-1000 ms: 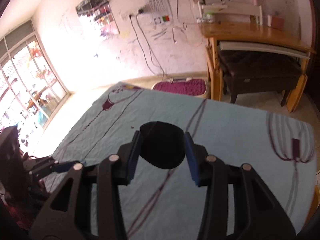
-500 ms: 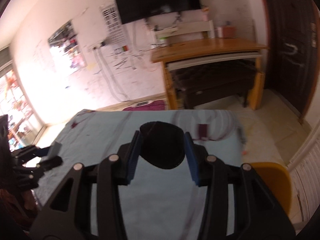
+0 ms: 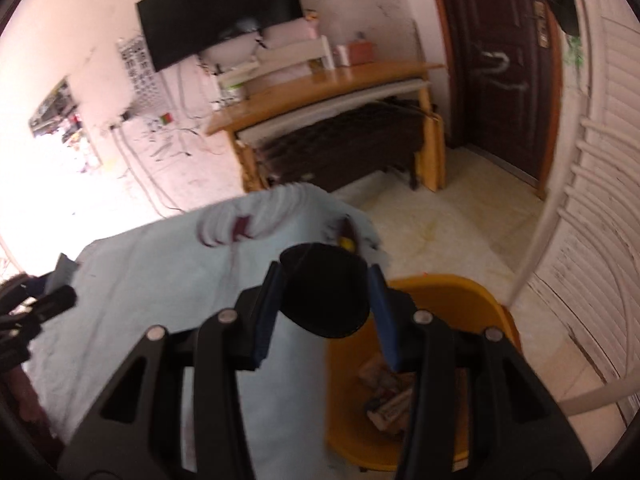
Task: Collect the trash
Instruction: 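Carry the tea packet and black pad over the orange bucket, then open both tools to drop the tea packet and black pad into the bucket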
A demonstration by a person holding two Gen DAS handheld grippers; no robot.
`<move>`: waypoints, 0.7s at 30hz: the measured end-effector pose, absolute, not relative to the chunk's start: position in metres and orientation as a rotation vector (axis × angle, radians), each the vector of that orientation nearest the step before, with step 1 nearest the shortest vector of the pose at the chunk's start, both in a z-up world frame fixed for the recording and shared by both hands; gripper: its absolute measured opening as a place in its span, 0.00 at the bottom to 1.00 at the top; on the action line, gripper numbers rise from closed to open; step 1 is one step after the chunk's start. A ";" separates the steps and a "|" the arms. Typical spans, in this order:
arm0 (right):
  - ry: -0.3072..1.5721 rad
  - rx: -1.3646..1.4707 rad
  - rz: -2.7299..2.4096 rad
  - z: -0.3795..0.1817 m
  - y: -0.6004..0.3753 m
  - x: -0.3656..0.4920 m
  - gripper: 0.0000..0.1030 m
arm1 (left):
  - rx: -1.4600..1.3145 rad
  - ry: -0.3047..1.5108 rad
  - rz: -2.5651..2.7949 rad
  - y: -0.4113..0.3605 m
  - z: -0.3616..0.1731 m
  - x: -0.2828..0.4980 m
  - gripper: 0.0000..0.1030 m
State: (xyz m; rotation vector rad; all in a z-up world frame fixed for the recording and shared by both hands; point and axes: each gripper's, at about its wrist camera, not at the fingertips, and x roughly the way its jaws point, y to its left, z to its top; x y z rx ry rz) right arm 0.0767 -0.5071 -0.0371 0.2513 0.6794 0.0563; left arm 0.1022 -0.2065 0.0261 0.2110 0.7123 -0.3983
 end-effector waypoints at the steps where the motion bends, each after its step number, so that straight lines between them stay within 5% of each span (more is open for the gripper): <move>1: 0.687 0.259 0.048 -0.043 -0.512 0.077 0.40 | 0.222 0.715 -0.404 -0.213 0.025 0.103 0.44; 21: 0.797 0.430 -0.030 -0.108 -0.572 0.081 0.53 | 0.237 0.892 -0.652 -0.347 0.010 0.129 0.44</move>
